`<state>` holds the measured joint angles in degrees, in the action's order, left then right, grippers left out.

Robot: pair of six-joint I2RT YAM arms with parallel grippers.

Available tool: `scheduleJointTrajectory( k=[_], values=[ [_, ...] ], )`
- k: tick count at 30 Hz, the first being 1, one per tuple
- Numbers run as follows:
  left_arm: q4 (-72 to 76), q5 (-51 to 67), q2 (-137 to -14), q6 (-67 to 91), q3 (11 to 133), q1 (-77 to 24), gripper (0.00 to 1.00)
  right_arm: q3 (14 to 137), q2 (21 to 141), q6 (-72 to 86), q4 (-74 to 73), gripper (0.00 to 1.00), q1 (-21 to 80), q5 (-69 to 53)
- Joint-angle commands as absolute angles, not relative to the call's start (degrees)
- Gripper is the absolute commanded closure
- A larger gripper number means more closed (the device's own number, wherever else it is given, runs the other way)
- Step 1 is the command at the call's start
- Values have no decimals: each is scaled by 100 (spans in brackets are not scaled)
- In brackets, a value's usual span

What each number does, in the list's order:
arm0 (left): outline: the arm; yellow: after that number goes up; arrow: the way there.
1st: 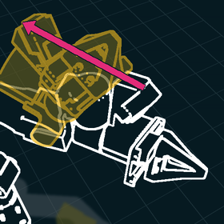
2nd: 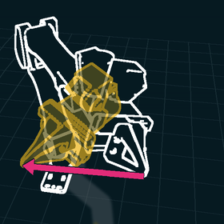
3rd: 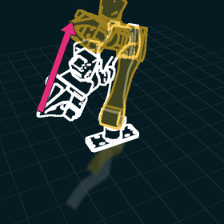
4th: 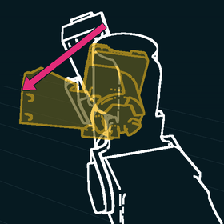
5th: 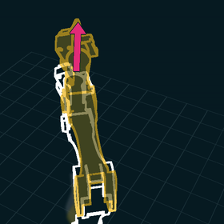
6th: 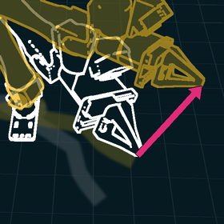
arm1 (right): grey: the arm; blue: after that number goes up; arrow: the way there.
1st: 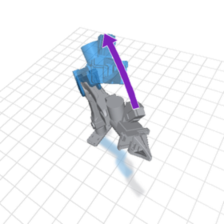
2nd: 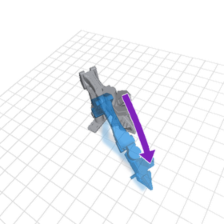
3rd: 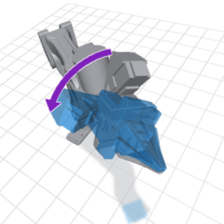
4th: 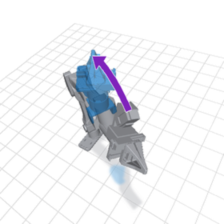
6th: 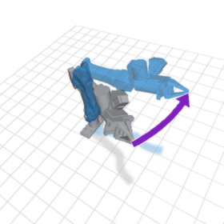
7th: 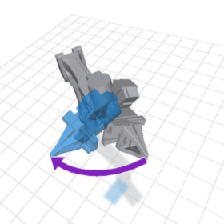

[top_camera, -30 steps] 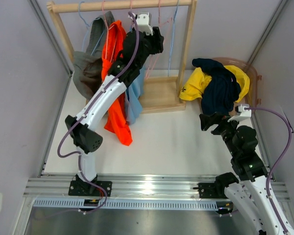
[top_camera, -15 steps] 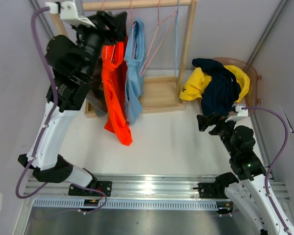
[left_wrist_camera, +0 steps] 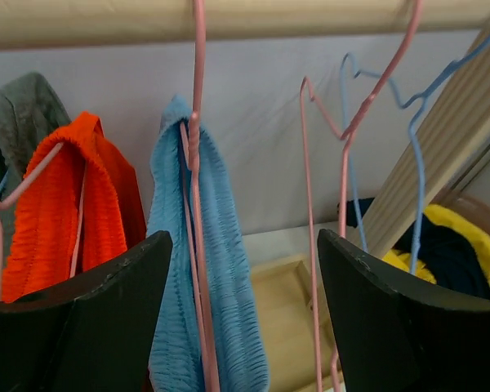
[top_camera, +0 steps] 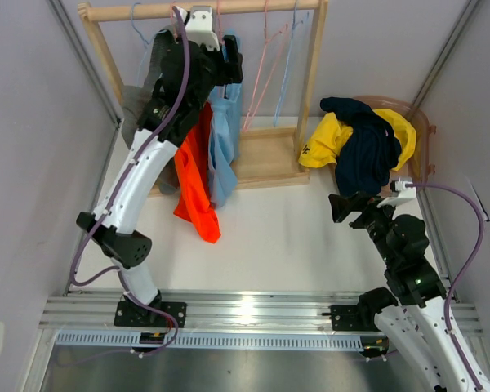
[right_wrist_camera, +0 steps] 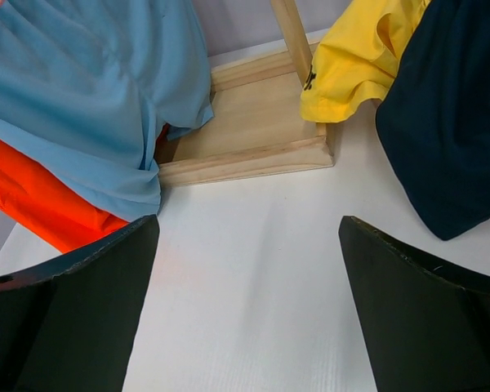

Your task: Remove the shorts from the hanger

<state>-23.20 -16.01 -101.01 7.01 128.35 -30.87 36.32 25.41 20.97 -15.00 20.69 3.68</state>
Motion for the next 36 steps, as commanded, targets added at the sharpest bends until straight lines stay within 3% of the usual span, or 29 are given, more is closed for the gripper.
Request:
scheduleJointTrajectory(
  k=[1,9,18,20,21,22,23,36],
  values=[
    [-2355,-1512,-9993,677,12903,-2953,22,3674,2452,2092,-1485,1,2101,448],
    [-2329,-1477,-10037,694,12508,-2813,23,3656,2435,2109,-1494,1,2118,457],
    [-2276,-1512,-10081,721,12155,-2804,39,3630,2435,2118,-1512,1,2153,510],
    [-2276,-1547,-10090,738,12146,-2795,53,3630,2426,2118,-1512,0,2162,527],
    [-2276,-1564,-10090,747,12155,-2795,66,3621,2426,2127,-1512,1,2162,527],
    [-2276,-1582,-10107,747,12155,-2795,93,3612,2426,2118,-1503,1,2153,527],
    [-2294,-1652,-10107,747,12164,-2795,100,3612,2434,2127,-1512,1,2171,536],
    [-2698,-1424,-9651,589,12884,-2795,100,3516,2443,2197,-1283,1,2171,422]
  ],
)
